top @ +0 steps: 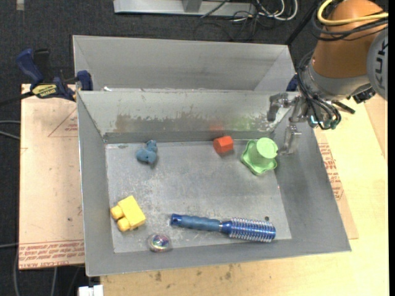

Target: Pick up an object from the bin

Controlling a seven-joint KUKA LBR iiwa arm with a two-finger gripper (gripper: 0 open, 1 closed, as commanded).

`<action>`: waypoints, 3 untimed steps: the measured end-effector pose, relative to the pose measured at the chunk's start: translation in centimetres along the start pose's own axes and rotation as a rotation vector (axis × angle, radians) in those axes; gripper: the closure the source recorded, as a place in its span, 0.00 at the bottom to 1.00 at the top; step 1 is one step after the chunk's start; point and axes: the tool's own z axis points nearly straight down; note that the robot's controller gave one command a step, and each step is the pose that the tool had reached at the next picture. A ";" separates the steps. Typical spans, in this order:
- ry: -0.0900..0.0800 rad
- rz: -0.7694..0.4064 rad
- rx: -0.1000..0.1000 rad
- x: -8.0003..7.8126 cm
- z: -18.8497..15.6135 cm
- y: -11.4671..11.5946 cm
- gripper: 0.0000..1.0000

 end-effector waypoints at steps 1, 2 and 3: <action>0.002 0.129 -0.001 5.0 8.5 -1.0 0.00; -0.001 0.082 -0.002 10.4 8.3 6.0 0.00; -0.006 -0.054 0.001 15.4 15.0 5.6 0.00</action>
Offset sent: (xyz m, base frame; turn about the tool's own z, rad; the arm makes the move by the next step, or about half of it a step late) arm -0.0484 -0.0111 -0.0805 0.1289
